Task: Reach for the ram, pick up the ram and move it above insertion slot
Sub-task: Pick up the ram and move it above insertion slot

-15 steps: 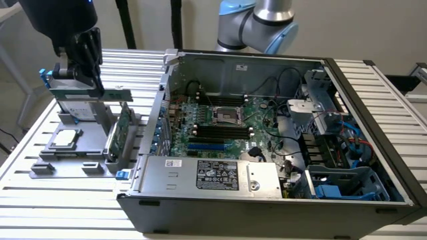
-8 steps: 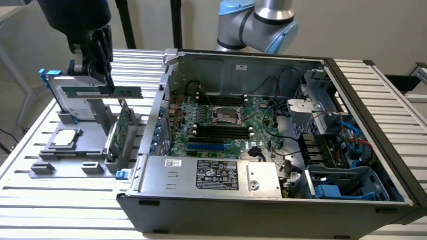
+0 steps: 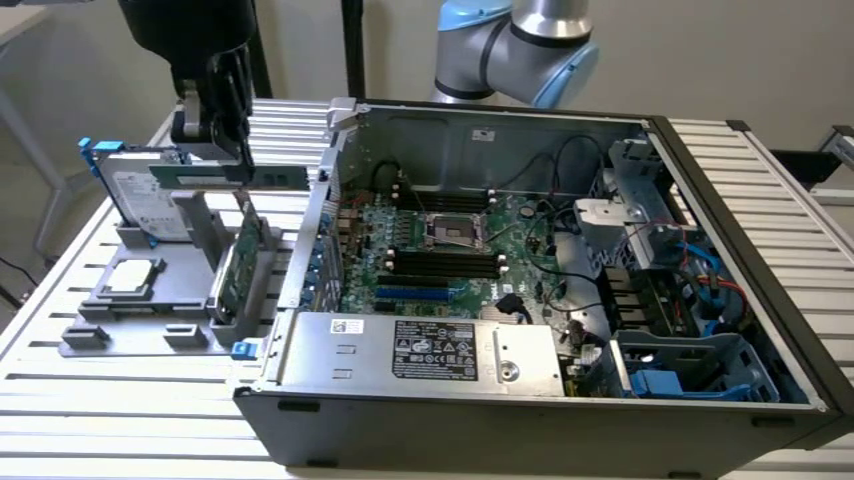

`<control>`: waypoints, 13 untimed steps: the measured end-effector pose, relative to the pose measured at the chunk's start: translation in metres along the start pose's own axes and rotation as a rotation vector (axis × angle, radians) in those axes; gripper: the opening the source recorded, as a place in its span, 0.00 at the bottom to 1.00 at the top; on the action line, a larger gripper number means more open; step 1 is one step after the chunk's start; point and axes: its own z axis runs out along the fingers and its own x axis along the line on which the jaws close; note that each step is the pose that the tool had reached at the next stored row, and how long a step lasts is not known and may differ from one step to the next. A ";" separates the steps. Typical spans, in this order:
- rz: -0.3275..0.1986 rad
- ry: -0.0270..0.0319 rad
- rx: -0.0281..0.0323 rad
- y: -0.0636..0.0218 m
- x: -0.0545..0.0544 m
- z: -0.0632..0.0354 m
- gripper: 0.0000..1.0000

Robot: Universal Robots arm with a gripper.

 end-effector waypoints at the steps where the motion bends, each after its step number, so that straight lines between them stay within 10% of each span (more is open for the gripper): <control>1: 0.000 -0.0009 0.0001 -0.0027 0.000 -0.0007 0.14; 13: 0.000 -0.0134 0.0008 -0.0406 -0.002 -0.0074 0.14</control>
